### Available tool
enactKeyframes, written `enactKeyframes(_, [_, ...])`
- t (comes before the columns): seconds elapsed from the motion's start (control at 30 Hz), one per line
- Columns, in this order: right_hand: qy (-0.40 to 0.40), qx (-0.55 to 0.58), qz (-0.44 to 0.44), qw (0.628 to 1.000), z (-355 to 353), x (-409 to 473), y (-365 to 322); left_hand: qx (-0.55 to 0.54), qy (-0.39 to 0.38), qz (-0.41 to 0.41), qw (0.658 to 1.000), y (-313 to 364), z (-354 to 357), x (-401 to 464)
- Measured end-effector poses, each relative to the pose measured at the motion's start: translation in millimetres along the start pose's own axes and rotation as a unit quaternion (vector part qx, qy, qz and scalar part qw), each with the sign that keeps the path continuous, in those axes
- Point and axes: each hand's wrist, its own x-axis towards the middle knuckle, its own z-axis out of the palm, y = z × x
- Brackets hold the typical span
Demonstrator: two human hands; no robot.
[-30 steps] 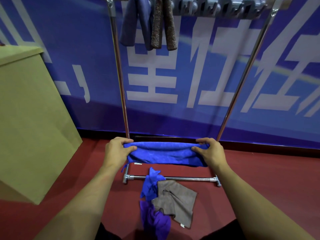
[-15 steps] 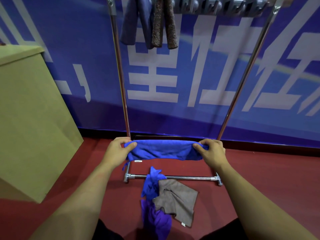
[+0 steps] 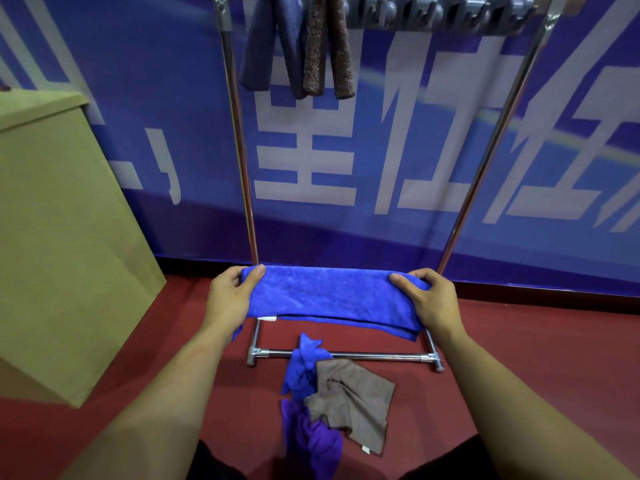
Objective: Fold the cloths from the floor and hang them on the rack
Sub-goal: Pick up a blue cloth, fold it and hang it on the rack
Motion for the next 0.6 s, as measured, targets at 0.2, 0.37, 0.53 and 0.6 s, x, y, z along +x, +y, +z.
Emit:
enactKeyframes(0.2, [0.005,-0.031,0.001,1.000,-1,5,6,0.001,0.008,-0.004,1.000,0,-3,2])
enactKeyframes(0.37, [-0.044,-0.097,-0.013,0.994,-1,3,16,0.026,-0.001,0.047,0.999,11,3,-3])
enactKeyframes(0.53, [-0.100,-0.047,-0.035,0.993,3,-1,18,0.158,-0.086,0.090,0.980,10,10,1])
enactKeyframes(0.6, [-0.136,-0.029,-0.047,0.989,10,-6,14,0.239,-0.140,0.107,0.955,10,14,-3])
